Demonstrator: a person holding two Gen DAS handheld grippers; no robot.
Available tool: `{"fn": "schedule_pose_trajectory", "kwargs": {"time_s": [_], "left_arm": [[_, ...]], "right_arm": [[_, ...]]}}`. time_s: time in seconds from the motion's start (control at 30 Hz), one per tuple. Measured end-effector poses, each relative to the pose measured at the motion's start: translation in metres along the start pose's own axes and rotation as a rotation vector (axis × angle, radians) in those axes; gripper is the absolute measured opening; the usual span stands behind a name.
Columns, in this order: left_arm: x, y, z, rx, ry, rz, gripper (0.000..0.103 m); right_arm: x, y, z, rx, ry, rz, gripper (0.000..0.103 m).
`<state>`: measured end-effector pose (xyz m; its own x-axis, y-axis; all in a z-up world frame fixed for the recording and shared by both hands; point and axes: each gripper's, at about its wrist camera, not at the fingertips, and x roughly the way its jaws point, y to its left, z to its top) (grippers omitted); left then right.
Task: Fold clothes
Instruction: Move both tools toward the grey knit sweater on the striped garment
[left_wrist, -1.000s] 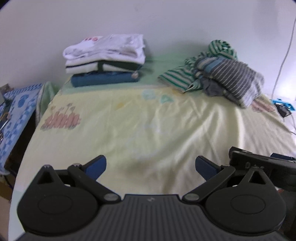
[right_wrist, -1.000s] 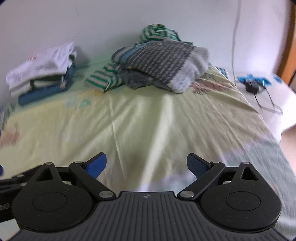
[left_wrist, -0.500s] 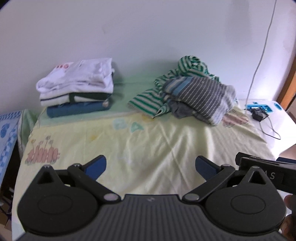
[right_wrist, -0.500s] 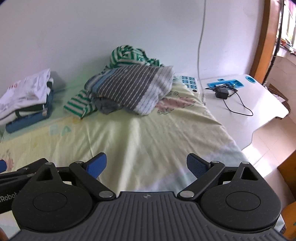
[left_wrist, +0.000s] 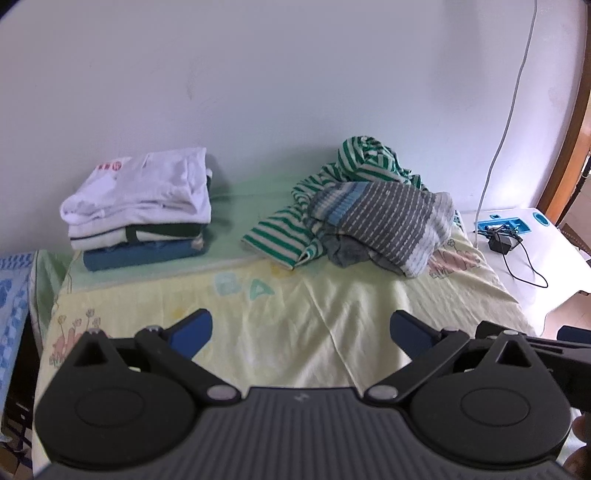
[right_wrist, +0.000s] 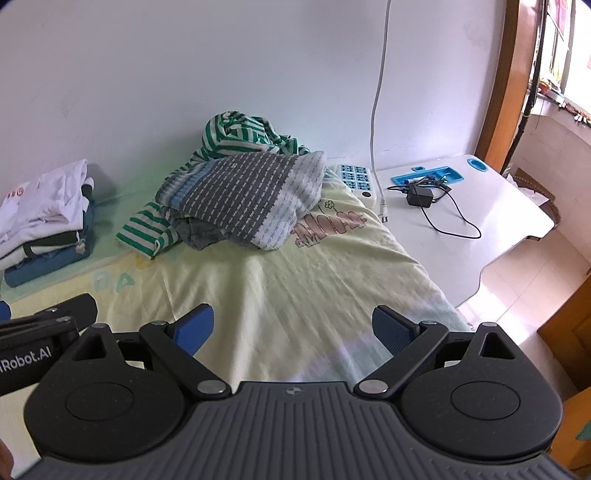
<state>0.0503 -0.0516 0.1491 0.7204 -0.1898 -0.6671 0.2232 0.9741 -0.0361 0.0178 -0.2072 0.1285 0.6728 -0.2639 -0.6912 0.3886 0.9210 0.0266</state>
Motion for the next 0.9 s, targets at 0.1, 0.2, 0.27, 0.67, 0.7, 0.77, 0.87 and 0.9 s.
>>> {"fn": "schedule_pose_trajectory", "kwargs": {"time_s": [0.1,0.2,0.27,0.67,0.7,0.77,0.87,0.9], "left_arm": [[0.004,-0.002,0.004,-0.005,0.01,0.001,0.102],[0.007,-0.008,0.008,-0.002,0.005,0.016,0.102],[0.009,-0.014,0.009,0.003,-0.003,0.029,0.102],[0.043,-0.069,0.051,-0.039,0.008,0.096,0.102],[0.047,-0.074,0.056,-0.034,0.011,0.101,0.102],[0.054,-0.084,0.062,-0.016,0.014,0.112,0.102],[0.065,-0.099,0.071,0.012,0.01,0.136,0.102],[0.07,-0.102,0.074,0.016,0.016,0.141,0.102]], "right_arm": [[0.002,-0.002,0.006,0.006,0.004,0.008,0.095],[0.004,-0.004,0.013,-0.004,0.014,0.012,0.094],[0.008,-0.006,0.019,-0.017,0.018,0.021,0.094],[0.044,-0.042,0.082,-0.124,0.017,0.12,0.089],[0.047,-0.046,0.089,-0.128,0.015,0.128,0.089],[0.055,-0.054,0.102,-0.126,0.013,0.141,0.089],[0.066,-0.061,0.117,-0.132,0.016,0.157,0.083],[0.069,-0.063,0.122,-0.134,0.017,0.163,0.082]]}}
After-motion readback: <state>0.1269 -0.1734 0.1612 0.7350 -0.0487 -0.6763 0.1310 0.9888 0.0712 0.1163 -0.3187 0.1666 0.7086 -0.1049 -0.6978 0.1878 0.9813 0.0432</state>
